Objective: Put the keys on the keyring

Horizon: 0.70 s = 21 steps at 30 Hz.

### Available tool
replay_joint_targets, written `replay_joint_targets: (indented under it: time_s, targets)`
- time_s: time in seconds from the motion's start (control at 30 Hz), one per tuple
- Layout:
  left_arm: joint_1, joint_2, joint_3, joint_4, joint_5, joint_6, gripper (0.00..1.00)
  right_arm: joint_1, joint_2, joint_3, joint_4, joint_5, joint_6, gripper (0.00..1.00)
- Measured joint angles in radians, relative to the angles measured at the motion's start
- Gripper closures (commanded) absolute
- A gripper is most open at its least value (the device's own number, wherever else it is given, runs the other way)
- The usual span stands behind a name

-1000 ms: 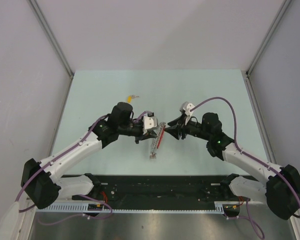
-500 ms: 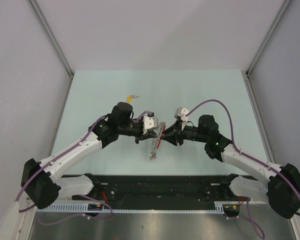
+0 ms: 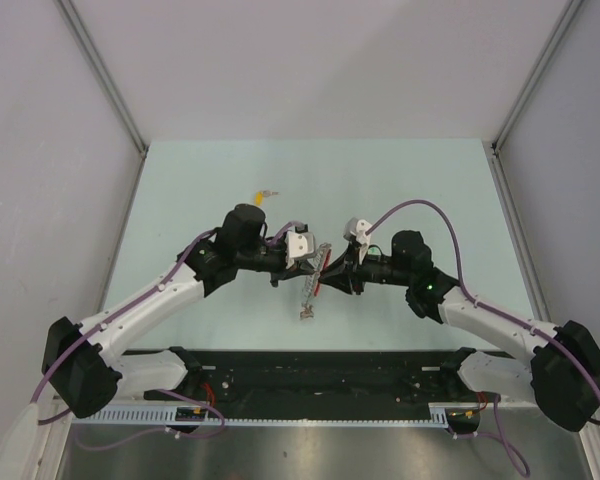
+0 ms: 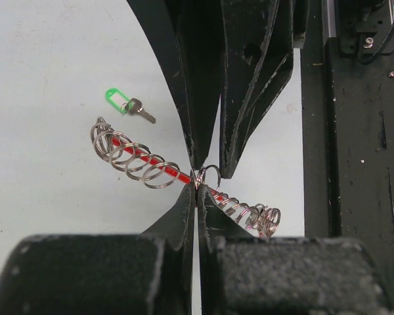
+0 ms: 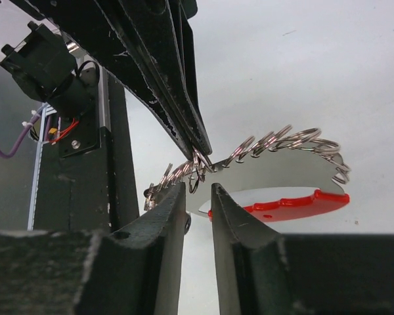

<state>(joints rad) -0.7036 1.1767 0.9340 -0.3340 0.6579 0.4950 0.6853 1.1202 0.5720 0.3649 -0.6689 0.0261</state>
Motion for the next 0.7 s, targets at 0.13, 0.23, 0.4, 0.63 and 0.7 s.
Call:
replay_joint_targets:
  time_s: [0.13,0.23,0.4,0.63,0.7]
  targets:
    - [0.0,0.0,0.0,0.009,0.0,-0.006,1.0,0.008,0.023,0.0,0.013,-0.004,0.014,0.83]
    - [0.0,-0.001,0.0,0.013,0.0,-0.009,1.0,0.011,0.034,0.0,0.021,-0.011,0.026,0.92]
    - [0.002,-0.011,-0.001,0.018,-0.003,-0.024,1.0,0.013,0.034,0.0,0.035,-0.015,0.037,1.0]
    - [0.002,-0.04,-0.024,0.045,-0.019,-0.087,0.93,0.013,0.031,0.0,0.042,-0.019,0.028,1.0]
    - [0.002,-0.055,-0.045,0.069,-0.024,-0.123,0.96,0.015,0.027,0.0,0.036,-0.021,0.02,1.0]
